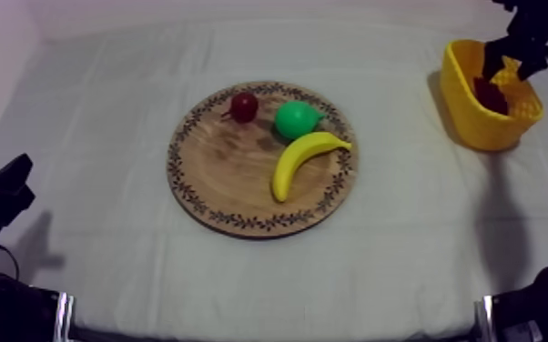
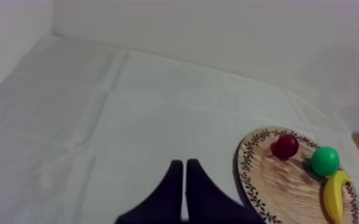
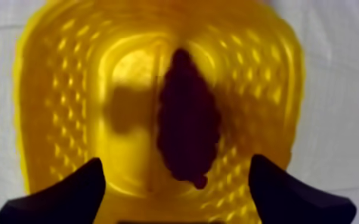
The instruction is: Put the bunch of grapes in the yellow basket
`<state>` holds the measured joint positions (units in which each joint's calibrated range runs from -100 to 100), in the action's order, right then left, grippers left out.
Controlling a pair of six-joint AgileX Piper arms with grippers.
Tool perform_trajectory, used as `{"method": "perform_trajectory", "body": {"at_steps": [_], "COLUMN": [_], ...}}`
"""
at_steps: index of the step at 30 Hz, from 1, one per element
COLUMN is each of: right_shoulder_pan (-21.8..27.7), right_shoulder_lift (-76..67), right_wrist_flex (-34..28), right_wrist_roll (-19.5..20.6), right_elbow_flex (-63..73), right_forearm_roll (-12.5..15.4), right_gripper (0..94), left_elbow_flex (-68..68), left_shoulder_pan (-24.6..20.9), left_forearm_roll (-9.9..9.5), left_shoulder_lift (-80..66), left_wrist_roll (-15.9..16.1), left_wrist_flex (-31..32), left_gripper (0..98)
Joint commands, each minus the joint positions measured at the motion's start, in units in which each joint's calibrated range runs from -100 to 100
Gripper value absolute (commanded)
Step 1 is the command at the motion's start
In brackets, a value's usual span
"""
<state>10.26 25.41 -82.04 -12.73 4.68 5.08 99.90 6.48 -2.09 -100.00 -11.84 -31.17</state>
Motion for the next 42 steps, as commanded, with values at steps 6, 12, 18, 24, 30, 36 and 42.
{"method": "perform_trajectory", "body": {"at_steps": [6, 12, 18, 24, 30, 36, 42], "right_shoulder_pan": [-0.1, 0.2, 1.4, 2.0, 1.7, 1.1, 0.7], "right_shoulder_lift": [-11.1, -22.3, -34.3, -46.1, -58.8, -71.7, -84.8], "right_wrist_flex": [4.0, 8.8, 12.6, 15.2, 18.8, 23.7, 28.2], "right_wrist_roll": [0.1, 0.2, -0.1, 0.2, 1.5, 3.1, 3.8], "right_elbow_flex": [-5.9, -15.4, -26.6, -38.2, -49.8, -61.4, -73.5], "right_forearm_roll": [0.7, 0.5, 0.1, -0.8, -1.7, -2.7, -3.1], "right_gripper": [67.2, 62.2, 59.1, 56.7, 50.9, 46.4, 40.5], "left_elbow_flex": [0.0, 0.0, 0.0, 0.0, 0.0, 0.0, 0.0], "left_shoulder_pan": [0.0, 0.0, 0.0, 0.0, 0.0, 0.0, 0.0], "left_forearm_roll": [-0.04, -0.04, -0.04, -0.04, -0.04, -0.04, -0.04], "left_shoulder_lift": [0.0, 0.0, 0.0, 0.0, 0.0, 0.0, 0.0], "left_wrist_roll": [0.0, 0.0, 0.0, 0.0, 0.0, 0.0, 0.0], "left_wrist_flex": [0.0, 0.0, 0.0, 0.0, 0.0, 0.0, 0.0], "left_gripper": [0.1, 0.1, 0.1, 0.1, 0.1, 0.1, 0.1]}}
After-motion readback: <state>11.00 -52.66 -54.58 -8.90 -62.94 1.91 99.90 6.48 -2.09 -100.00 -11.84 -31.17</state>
